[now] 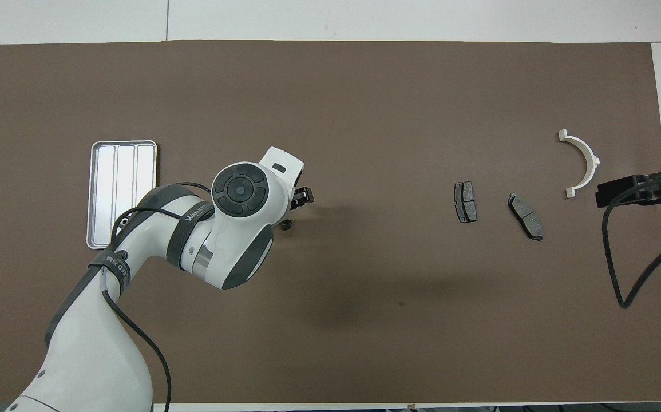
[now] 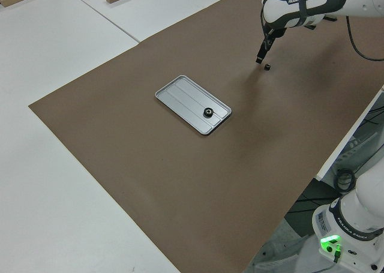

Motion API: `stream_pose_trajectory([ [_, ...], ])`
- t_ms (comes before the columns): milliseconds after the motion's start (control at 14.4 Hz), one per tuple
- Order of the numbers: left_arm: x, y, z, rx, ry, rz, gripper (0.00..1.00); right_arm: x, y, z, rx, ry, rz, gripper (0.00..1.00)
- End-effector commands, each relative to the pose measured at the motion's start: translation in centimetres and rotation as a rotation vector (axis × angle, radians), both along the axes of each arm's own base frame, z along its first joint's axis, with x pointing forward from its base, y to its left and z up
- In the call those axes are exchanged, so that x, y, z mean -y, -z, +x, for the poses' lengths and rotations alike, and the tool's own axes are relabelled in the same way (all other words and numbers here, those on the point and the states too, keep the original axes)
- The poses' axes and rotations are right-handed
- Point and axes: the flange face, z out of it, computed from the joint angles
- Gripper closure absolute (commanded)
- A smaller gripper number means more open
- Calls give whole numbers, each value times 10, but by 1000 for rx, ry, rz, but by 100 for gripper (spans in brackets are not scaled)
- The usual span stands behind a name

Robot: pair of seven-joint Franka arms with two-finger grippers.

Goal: Pick bearing gear from pile to tray
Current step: 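Lower the left gripper onto the dark nut and grasp it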

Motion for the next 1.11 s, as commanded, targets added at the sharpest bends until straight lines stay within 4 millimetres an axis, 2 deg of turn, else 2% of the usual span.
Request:
stream_pose_trajectory([
  [0,-3,-3,-9,1,-16,-9,0,-3,-8,-1,17,10,35,0],
  [208,5,3,-25,-13,-17,-1,1,0,-1,3,6,36,53,0],
  [556,-2,15,-37,-19,-6,5,2,-8,4,4,3,100,55,0],
  [764,-4,17,-38,-11,-3,0,10,-8,6,5,-3,101,55,0],
  [973,-3,15,-37,0,-4,-8,30,-10,5,5,-3,97,55,0],
  [1042,-3,14,-36,2,-4,-10,49,-10,5,5,-3,97,55,0],
])
